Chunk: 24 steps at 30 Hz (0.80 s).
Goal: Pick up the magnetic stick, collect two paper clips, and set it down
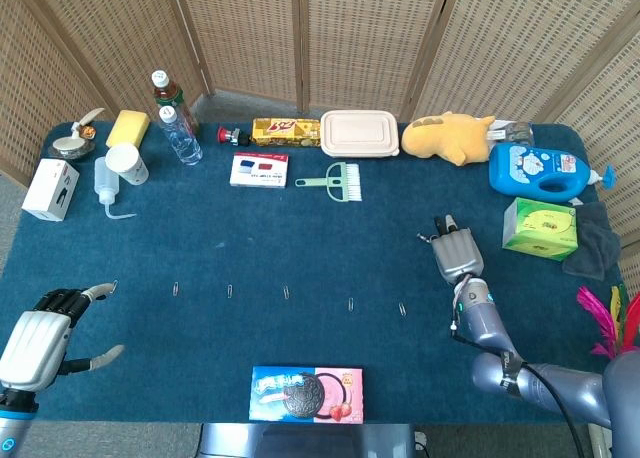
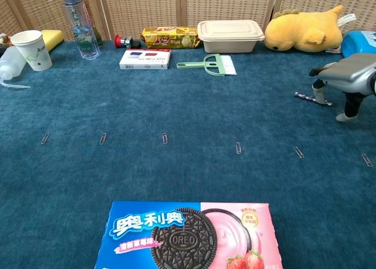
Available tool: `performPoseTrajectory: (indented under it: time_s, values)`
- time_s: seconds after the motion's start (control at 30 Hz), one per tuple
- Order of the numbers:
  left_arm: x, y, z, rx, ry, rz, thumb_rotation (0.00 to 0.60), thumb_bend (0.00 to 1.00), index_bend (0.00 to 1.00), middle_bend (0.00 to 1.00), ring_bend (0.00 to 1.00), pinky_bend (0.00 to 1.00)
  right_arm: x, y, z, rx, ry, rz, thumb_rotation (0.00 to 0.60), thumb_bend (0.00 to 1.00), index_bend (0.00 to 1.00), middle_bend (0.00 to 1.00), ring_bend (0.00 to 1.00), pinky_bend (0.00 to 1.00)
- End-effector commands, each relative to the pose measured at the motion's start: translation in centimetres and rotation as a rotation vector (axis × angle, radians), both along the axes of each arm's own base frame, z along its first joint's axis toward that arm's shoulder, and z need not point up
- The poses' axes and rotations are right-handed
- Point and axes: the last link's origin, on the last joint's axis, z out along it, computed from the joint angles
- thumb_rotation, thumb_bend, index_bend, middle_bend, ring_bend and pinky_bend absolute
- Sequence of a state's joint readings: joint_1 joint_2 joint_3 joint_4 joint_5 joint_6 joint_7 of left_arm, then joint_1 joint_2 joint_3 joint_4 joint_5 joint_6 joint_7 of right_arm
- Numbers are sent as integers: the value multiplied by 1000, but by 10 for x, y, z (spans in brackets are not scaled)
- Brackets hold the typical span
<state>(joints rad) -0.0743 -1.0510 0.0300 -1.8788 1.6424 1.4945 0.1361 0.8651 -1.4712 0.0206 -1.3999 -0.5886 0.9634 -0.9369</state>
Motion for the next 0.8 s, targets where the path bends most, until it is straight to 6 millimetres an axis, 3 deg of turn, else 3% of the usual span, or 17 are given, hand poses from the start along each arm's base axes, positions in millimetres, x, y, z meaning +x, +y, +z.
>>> performPoseTrajectory:
  time_s: [0.03,0.47,0.67,0.8]
  values:
    - [-1,0,0,2,-1,4,442,202,221,328,297,237,-2,-2,0,-2,10,-5,599,308,348,0,44,415]
    - [-1,-1,2,6,0,2,439,202,221,328,297,237,-11,-9,8,-27,47,-17,599,308,337,0,43,415]
    - [-1,-2,3,10,0,1,441,202,221,328,297,237,1,-5,19,-40,-13,-15,599,309,292,6,53,423]
    - [0,-2,3,10,-3,-1,440,203,220,328,297,237,11,-3,29,-61,-102,-22,600,312,228,54,120,425]
